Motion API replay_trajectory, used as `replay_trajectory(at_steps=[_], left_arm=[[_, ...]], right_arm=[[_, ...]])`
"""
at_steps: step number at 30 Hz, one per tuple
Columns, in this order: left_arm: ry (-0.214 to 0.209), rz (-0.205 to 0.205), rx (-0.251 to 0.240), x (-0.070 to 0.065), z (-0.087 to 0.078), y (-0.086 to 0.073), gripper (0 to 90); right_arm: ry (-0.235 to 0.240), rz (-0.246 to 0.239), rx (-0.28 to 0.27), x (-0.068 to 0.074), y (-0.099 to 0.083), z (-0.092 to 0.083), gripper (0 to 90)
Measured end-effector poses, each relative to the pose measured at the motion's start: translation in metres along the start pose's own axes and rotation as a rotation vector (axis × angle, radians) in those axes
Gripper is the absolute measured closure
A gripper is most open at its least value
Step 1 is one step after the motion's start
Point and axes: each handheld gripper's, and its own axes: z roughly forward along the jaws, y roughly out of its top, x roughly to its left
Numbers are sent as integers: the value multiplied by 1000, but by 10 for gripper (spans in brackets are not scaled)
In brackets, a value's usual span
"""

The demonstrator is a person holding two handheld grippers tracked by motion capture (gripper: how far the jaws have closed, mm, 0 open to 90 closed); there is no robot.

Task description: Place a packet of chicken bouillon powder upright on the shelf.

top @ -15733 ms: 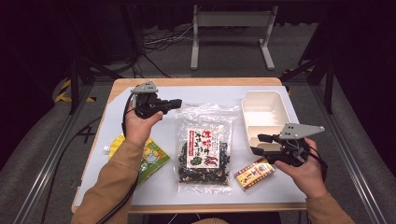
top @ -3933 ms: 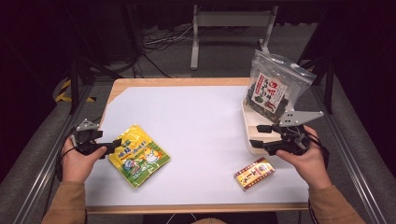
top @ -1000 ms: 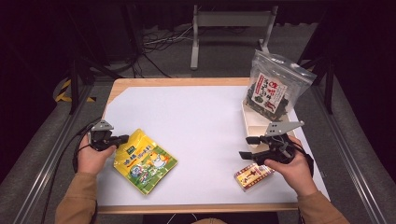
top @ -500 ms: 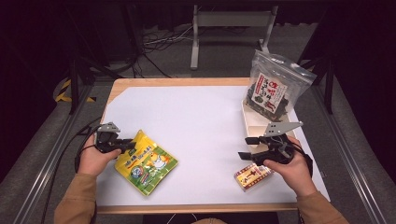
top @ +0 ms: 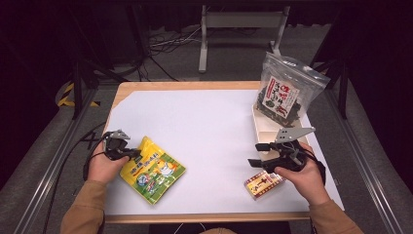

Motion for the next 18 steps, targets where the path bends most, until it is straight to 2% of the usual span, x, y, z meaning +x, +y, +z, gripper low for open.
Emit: replay_trajectory(at_steps=[5,8,10,12,14,17,18], left_arm=[[-12,-9,-24,0,-6,2,895],[-21,-11,-45,-2,-15,6,895],[-42,-17,-75,-3,-23,9,895],[-54,-18,-84,-3,-27,10,896],[-84,-13,-126,-7,-39,15,896],[-96,-5,-145,-12,-47,19,897],[-94,16,-153,-19,-54,23,897]], right_arm=[[-3,-4,1,0,1,-2,380],[-10,-40,20,2,2,-2,435],[-21,-64,23,3,2,-2,464],[-21,-70,25,3,3,-2,476],[-17,-85,30,4,4,-2,507],[-13,-92,33,5,5,-2,516],[-4,-98,34,6,5,-2,524]])
